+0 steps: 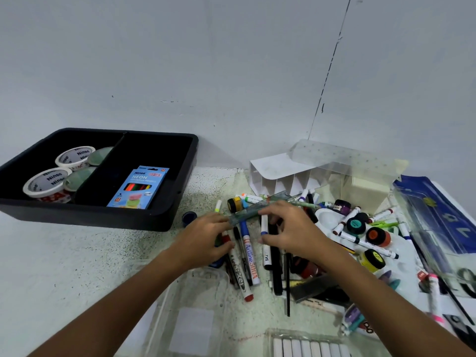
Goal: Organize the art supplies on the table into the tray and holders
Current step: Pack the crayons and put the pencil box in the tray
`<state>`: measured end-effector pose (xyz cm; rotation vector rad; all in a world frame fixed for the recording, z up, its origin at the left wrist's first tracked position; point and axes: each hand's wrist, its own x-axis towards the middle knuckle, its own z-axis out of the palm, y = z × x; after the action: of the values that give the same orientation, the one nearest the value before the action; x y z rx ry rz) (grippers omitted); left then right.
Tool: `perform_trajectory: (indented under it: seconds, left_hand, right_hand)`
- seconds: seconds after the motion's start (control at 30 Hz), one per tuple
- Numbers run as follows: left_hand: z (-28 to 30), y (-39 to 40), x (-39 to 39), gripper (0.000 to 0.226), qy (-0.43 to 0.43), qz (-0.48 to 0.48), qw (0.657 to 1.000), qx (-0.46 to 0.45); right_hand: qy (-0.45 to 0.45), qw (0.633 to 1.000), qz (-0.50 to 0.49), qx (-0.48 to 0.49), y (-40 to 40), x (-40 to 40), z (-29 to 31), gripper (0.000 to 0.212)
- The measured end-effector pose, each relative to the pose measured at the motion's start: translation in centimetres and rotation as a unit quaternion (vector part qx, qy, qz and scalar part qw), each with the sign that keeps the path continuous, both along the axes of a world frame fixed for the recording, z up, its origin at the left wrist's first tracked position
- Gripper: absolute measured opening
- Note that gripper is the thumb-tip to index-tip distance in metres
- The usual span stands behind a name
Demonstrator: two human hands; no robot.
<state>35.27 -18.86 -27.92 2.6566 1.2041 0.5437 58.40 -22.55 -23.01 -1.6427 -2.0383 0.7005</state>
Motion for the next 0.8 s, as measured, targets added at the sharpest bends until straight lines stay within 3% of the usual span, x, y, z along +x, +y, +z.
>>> perform_trajectory:
  seconds: [0.1,0.2,0.3,0.4,0.5,0.67,0.8]
  left_hand:
    - [-0.5,0.1,0.3,0.050,0.006,0.002,1.000,-0.020]
    - [-0.5,0.1,0.0,0.061,-0.044,0.006,0.996,-0.073]
    - [-0.4,0.2,-0.3,0.065,-0.099,0.024,0.989,-0.105]
    - [-0.3,0.7,-0.3,0.055,-0.102,0.054,0.987,-0.108]
    - [0.0,1.5,-0.1,0.051,-0.064,0.056,0.991,-0.105]
    - [0.9,2.9,0.5,0.055,0.053,0.065,0.990,-0.111]
    - [1.4,4.1,0.7,0.046,0.099,0.053,0.987,-0.111]
  right_hand:
    - [0.200,0.976,-0.068,-0.059,-0.6,1.3,0.3,0.055]
    - [0.299,0.943,-0.108,-0.097,-0.9,2.1,0.3,0.057]
    - [0.345,0.922,-0.129,-0.121,-0.9,2.6,-0.2,0.058]
    - [0.369,0.910,-0.134,-0.132,-0.9,2.7,-0.7,0.051]
    - [0.388,0.902,-0.126,-0.143,-1.0,2.4,-0.7,0.042]
    - [0.409,0.890,-0.118,-0.163,-1.3,1.7,-0.4,0.046]
    - [0.417,0.885,-0.109,-0.175,-1.6,1.3,-0.3,0.046]
